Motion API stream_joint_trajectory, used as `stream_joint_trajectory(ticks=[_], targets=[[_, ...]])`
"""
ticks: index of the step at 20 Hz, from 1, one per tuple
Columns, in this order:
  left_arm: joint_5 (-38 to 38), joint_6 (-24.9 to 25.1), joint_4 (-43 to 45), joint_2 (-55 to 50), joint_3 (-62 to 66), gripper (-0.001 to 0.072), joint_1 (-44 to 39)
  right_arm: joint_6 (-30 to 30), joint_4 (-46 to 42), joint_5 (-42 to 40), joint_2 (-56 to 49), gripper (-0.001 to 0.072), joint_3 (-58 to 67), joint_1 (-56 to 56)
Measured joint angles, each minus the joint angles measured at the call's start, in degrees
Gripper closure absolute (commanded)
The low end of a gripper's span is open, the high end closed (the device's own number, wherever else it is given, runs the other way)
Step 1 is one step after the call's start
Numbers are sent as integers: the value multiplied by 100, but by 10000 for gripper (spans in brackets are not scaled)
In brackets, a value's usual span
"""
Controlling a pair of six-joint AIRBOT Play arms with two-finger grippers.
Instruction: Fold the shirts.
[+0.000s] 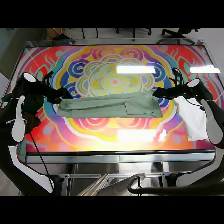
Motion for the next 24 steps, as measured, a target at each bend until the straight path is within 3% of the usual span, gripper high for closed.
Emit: stream_joint_trajectory(ticks=[5,6,7,8,9,10,11,12,18,24], targets=[[-695,-271,-2,-57,964,38,170,48,407,522,-361,45,24,-151],[-811,-343,0,-63,1150,38,216,-2,568,588,-450,77,26,-142],[-892,-431,-2,-66,1307,39,256,-92,717,647,-531,210,26,-122],[-999,-514,-2,-66,1453,39,289,-105,844,691,-608,396,24,-94],[-1088,-577,-26,-61,1552,56,306,-149,940,730,-684,651,17,-55],[-1161,-638,-48,-35,1604,264,306,-227,973,739,-734,695,13,-11],[-1202,-667,-96,4,1613,594,286,-284,1051,798,-761,695,11,24],[-1211,-682,-107,44,1602,694,243,-343,1058,798,-754,696,11,55],[-636,-671,-190,173,1056,694,-901,-442,1156,1082,-33,696,15,-28],[1231,-527,-162,-291,350,694,-3296,-339,1209,1843,1121,697,313,-282]])
